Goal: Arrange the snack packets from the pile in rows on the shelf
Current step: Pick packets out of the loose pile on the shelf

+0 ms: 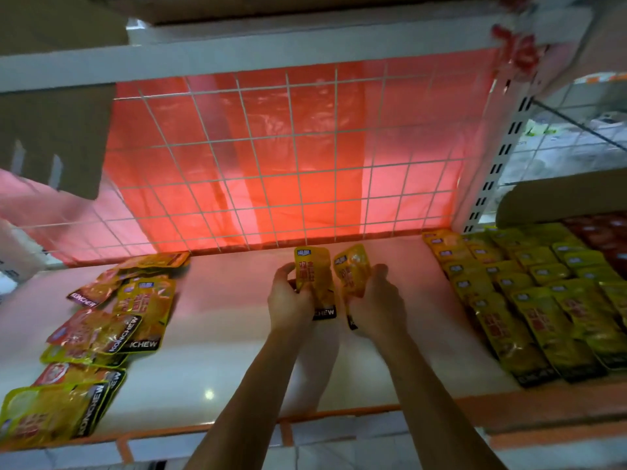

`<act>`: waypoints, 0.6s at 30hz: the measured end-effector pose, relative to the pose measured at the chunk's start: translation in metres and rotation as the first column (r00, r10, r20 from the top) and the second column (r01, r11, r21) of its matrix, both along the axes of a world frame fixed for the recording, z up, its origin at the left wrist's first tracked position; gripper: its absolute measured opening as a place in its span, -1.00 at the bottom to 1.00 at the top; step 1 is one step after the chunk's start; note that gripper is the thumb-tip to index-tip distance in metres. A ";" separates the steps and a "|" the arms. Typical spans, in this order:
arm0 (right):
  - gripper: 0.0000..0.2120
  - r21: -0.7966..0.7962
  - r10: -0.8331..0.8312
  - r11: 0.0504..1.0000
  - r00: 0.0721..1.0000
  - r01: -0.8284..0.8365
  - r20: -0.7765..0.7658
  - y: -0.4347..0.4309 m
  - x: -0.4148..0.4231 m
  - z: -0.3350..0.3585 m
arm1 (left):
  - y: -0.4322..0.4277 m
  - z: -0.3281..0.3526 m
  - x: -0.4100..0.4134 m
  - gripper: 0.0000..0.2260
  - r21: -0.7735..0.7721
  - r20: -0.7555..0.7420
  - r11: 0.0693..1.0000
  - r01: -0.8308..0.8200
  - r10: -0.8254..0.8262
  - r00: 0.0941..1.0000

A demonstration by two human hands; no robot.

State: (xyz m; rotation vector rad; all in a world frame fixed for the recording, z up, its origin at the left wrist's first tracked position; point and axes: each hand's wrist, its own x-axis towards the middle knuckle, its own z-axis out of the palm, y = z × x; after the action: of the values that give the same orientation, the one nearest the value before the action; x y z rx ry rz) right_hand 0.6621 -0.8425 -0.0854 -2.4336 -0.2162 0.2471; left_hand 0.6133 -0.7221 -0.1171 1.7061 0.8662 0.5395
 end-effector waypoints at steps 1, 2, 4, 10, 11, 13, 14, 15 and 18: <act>-0.62 0.031 -0.009 0.999 1.000 0.009 0.002 -0.007 0.004 0.002 | -0.007 0.000 0.005 -0.57 -0.039 0.011 0.999 0.010 -0.010 1.000; -0.65 0.054 -0.020 0.998 1.000 0.019 0.015 -0.014 0.009 0.004 | -0.015 0.001 0.011 -0.54 -0.076 0.022 0.997 0.023 -0.021 1.000; -0.69 0.075 -0.044 0.996 0.998 0.041 0.045 -0.028 0.019 0.008 | -0.030 0.004 0.023 -0.48 -0.108 0.027 0.993 0.046 -0.044 0.999; -0.68 0.125 -0.134 0.985 0.986 0.120 0.104 -0.070 0.052 0.012 | -0.065 0.005 0.061 -0.61 -0.015 -0.012 0.987 0.158 -0.158 0.987; -0.68 0.125 -0.157 0.982 0.981 0.143 0.112 -0.077 0.057 0.013 | -0.070 0.006 0.068 -0.64 0.007 -0.027 0.984 0.177 -0.177 0.984; -0.68 0.142 -0.208 0.972 0.970 0.189 0.130 -0.092 0.068 0.014 | -0.081 0.006 0.080 -0.67 0.042 -0.063 0.975 0.220 -0.217 0.974; -0.69 0.156 -0.228 0.966 0.964 0.207 0.135 -0.098 0.073 0.015 | -0.086 0.007 0.085 -0.68 0.064 -0.087 0.968 0.244 -0.238 0.967; -0.70 0.165 -0.245 0.961 0.960 0.222 0.135 -0.105 0.077 0.015 | -0.091 0.007 0.090 -0.68 0.091 -0.113 0.958 0.271 -0.260 0.959; -0.68 0.163 -0.281 0.952 0.953 0.261 0.113 -0.124 0.091 0.015 | -0.102 0.009 0.103 -0.64 0.206 -0.192 0.916 0.343 -0.306 0.932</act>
State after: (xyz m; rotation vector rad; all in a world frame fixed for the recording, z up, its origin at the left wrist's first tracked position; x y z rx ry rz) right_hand 0.7529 -0.9662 -0.0701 -2.3019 0.0426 -0.0550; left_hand 0.7165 -0.8237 -0.1084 2.0843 0.6221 0.2920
